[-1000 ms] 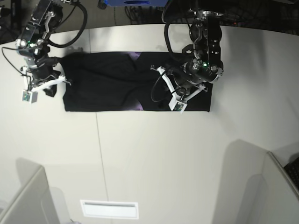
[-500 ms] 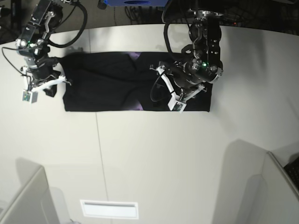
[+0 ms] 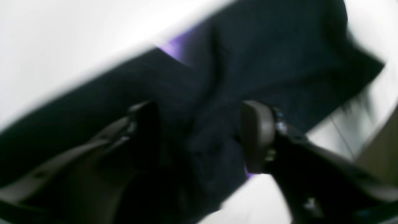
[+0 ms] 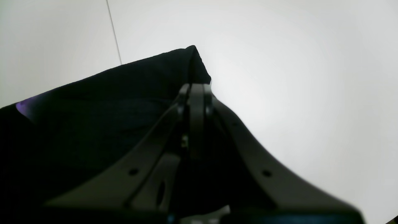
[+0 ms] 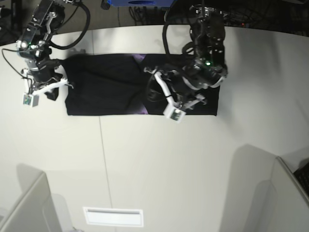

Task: Fold the T-shirt properly
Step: 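Release the strip and raise both grippers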

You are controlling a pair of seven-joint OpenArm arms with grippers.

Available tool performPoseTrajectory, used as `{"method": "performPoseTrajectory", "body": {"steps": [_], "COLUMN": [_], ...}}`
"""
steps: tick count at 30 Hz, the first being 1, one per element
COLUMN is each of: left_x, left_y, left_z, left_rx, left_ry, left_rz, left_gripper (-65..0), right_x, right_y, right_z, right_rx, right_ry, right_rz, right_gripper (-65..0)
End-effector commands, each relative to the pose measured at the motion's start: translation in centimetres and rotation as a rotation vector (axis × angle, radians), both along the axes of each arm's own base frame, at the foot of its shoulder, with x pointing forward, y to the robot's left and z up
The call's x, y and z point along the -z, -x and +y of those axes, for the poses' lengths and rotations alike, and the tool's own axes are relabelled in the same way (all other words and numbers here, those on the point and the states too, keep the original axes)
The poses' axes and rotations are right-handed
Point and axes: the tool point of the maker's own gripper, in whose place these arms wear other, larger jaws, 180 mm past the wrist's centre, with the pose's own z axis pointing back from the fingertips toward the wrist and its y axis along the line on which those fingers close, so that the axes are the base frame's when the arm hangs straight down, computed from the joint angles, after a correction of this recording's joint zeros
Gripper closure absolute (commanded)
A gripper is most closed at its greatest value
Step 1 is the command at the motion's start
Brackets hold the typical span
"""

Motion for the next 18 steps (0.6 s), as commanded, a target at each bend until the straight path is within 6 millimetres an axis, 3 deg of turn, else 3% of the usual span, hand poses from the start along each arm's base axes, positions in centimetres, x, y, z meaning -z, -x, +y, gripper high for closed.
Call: {"method": "performPoseTrajectory", "body": {"steps": [1,3,5,6,9,11,12,14,18], "left_x": [0.3,1.3,2.4,2.5,1.2,0.6,0.2,0.1,1.6], "left_y": [0.0,0.2,1.4,2.0,3.8,5.2,5.8,6.7,9.1], "left_z": [2.9,7.9,13.4,16.1,24.0,27.0,28.4,30.7,35.0], "left_rx": [-0.069,-0.185,-0.284,-0.321,-0.391,-0.386,-0.383,-0.413,-0.539], "left_ry": [-0.037,-0.091,-0.167,-0.208,-0.347,-0.411,-0.438,-0.459,-0.443], "left_rz": [0.000,0.029,0.057,0.062,0.024,-0.001,-0.016,-0.020,0.021], "left_gripper": [-24.0,-2.6,0.0,0.0,0.0,0.0,0.0,0.0,0.0], "right_x": [-1.6,-2.1,-2.3,-2.5,-2.5,-1.8,-0.8,0.5,3.6], "right_y": [-1.0,-1.3,-1.4,-1.6,-2.1,-2.8,-3.0,-3.4,-3.0], "right_z": [-0.7,-1.2,-1.2,-1.1,-0.8,-1.3,-1.4,-1.9,-3.3], "right_rx": [0.009,0.029,0.035,0.036,0.040,0.037,0.035,0.038,0.067], "right_ry": [0.017,0.010,-0.045,-0.078,-0.231,-0.322,-0.381,-0.458,-0.516], "right_rz": [-0.064,-0.081,-0.088,-0.094,-0.085,-0.052,-0.020,0.022,0.122], "right_gripper": [0.0,0.0,0.0,-3.8,-37.7,-52.2,-54.3,-52.2,-50.3]}}
